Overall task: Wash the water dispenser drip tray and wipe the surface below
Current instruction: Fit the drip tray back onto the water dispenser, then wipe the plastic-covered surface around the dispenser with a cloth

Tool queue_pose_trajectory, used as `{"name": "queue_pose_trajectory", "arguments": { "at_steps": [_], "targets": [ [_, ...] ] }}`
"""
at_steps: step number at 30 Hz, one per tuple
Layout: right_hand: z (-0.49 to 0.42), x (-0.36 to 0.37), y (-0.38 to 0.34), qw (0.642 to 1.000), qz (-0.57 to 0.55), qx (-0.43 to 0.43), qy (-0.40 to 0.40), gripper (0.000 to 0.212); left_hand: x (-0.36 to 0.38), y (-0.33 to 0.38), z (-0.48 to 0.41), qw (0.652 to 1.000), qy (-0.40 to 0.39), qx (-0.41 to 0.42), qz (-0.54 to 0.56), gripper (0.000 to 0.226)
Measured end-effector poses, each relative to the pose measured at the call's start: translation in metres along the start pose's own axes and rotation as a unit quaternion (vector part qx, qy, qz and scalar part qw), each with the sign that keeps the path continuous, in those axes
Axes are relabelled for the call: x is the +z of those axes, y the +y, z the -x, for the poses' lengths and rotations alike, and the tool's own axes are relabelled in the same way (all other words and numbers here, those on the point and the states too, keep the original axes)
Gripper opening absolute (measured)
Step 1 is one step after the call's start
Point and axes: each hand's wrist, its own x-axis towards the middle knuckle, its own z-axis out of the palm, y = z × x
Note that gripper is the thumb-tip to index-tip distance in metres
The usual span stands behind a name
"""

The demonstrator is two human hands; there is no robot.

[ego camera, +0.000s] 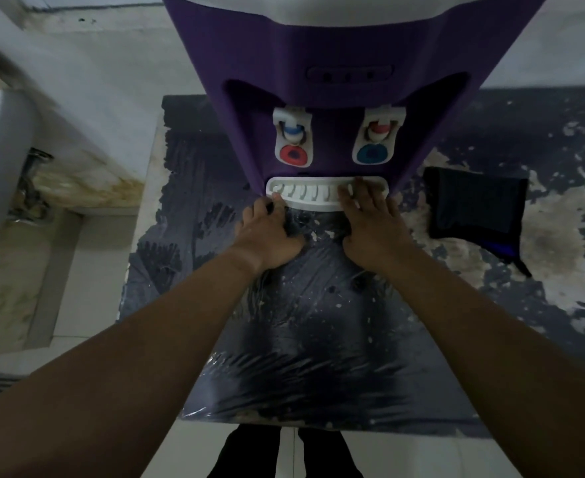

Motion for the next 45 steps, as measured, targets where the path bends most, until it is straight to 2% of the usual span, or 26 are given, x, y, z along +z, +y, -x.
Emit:
{"name": "queue_pose_trajectory", "arguments": {
  "at_steps": [3, 5, 7, 9, 12, 15, 18, 20, 23, 24, 25, 27, 30, 32, 33, 34, 36, 38, 41, 45],
  "targets": [
    [0.014, 0.003, 0.003, 0.996, -0.042, -0.035, 0.064, 0.085, 0.004, 0.013, 0.011, 0.987, 0.144, -0.024, 0.074, 0.079],
    [0.03, 0.007, 0.012, 0.988, -0.097, -0.037, 0.111, 0.08, 0.013, 0.026, 0.021, 0.973, 0.194, 0.032, 0.119, 0.055],
    [0.049, 0.012, 0.026, 0.974, -0.153, -0.024, 0.163, 0.071, 0.026, 0.039, 0.026, 0.971, 0.155, 0.086, 0.157, 0.036],
    [0.064, 0.016, 0.048, 0.958, -0.194, 0.005, 0.209, 0.064, 0.039, 0.056, 0.027, 0.967, 0.082, 0.112, 0.212, 0.023],
    [0.077, 0.015, 0.089, 0.944, -0.219, 0.084, 0.233, 0.057, 0.047, 0.086, 0.027, 0.959, -0.016, 0.151, 0.237, 0.024],
    [0.084, 0.003, 0.124, 0.92, -0.268, 0.156, 0.24, 0.055, 0.042, 0.119, 0.024, 0.953, -0.108, 0.136, 0.248, 0.026],
    [0.084, -0.01, 0.151, 0.896, -0.325, 0.217, 0.212, 0.054, 0.041, 0.143, 0.011, 0.949, -0.123, 0.137, 0.256, 0.009],
    [0.08, -0.018, 0.162, 0.871, -0.381, 0.252, 0.18, 0.054, 0.039, 0.158, 0.003, 0.943, -0.139, 0.143, 0.265, 0.027],
    [0.07, -0.026, 0.176, 0.835, -0.441, 0.296, 0.144, 0.057, 0.038, 0.178, -0.011, 0.95, -0.144, 0.142, 0.237, 0.011],
    [0.067, -0.029, 0.179, 0.819, -0.459, 0.312, 0.145, 0.061, 0.041, 0.183, -0.016, 0.95, -0.144, 0.149, 0.234, 0.012],
    [0.064, -0.032, 0.181, 0.805, -0.472, 0.328, 0.148, 0.068, 0.044, 0.188, -0.02, 0.948, -0.149, 0.146, 0.239, 0.016],
    [0.058, -0.034, 0.186, 0.779, -0.494, 0.353, 0.157, 0.074, 0.05, 0.197, -0.028, 0.945, -0.152, 0.112, 0.267, 0.04],
    [0.049, -0.031, 0.195, 0.745, -0.526, 0.379, 0.155, 0.06, 0.056, 0.209, -0.038, 0.925, -0.149, 0.062, 0.343, 0.054],
    [0.047, -0.03, 0.198, 0.718, -0.573, 0.369, 0.141, 0.04, 0.057, 0.215, -0.043, 0.905, -0.142, 0.017, 0.401, 0.051],
    [0.048, -0.029, 0.198, 0.727, -0.567, 0.362, 0.135, 0.028, 0.057, 0.216, -0.044, 0.893, -0.145, 0.001, 0.425, 0.045],
    [0.049, -0.029, 0.197, 0.752, -0.542, 0.351, 0.131, 0.022, 0.057, 0.216, -0.046, 0.885, -0.147, -0.005, 0.441, 0.036],
    [0.052, -0.029, 0.193, 0.819, -0.459, 0.317, 0.136, 0.025, 0.057, 0.214, -0.046, 0.877, -0.146, -0.008, 0.458, 0.017],
    [0.058, -0.034, 0.184, 0.841, -0.447, 0.264, 0.155, 0.036, 0.057, 0.209, -0.046, 0.869, -0.143, -0.014, 0.473, 0.01],
    [0.071, -0.042, 0.168, 0.806, -0.537, 0.191, 0.159, 0.043, 0.056, 0.204, -0.041, 0.849, -0.156, -0.016, 0.504, 0.02],
    [0.084, -0.059, 0.147, 0.744, -0.629, 0.161, 0.159, 0.03, 0.055, 0.194, -0.031, 0.831, -0.151, -0.034, 0.534, 0.032]
  ]
}}
